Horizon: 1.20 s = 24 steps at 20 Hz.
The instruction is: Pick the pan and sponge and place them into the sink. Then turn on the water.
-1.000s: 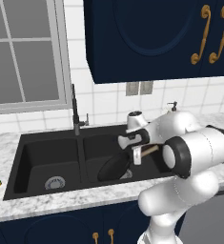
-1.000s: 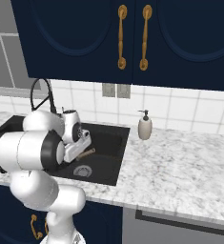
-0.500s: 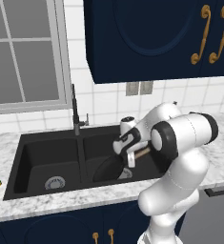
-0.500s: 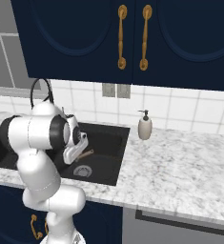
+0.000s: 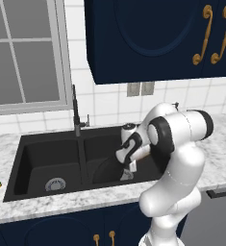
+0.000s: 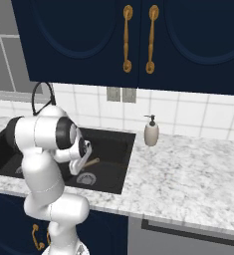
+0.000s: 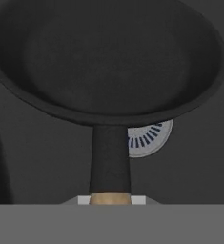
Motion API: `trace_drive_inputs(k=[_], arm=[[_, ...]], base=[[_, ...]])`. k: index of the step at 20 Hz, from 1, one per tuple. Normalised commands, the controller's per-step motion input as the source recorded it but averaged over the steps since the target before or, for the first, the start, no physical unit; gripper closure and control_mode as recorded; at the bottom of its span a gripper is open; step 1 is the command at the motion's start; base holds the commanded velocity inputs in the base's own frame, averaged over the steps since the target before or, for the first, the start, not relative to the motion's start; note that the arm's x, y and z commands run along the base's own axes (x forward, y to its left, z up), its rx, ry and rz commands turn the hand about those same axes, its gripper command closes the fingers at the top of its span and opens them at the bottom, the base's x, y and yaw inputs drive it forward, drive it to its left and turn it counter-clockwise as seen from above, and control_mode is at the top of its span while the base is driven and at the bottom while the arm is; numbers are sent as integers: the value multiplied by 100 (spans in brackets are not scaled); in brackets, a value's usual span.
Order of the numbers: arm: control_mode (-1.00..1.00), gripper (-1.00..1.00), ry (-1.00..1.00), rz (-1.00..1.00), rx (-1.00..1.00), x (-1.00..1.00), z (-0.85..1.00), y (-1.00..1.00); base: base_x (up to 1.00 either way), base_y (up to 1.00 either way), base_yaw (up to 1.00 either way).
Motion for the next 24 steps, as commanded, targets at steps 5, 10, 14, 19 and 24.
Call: trace_drive_inputs(k=[5, 10, 14, 19, 24], arm=[[-100, 100, -13, 7, 0, 17, -27, 0], [-100, -100, -3, 4, 0, 31, -14, 0], [-100, -100, 0, 3, 0, 38, -3, 0], [-100, -100, 0, 3, 0, 27, -11, 0], [-100, -100, -2, 6, 0, 3, 19, 0]], base=[[0, 0, 0], [0, 0, 0], [0, 0, 0], [0, 0, 0], [0, 0, 0]])
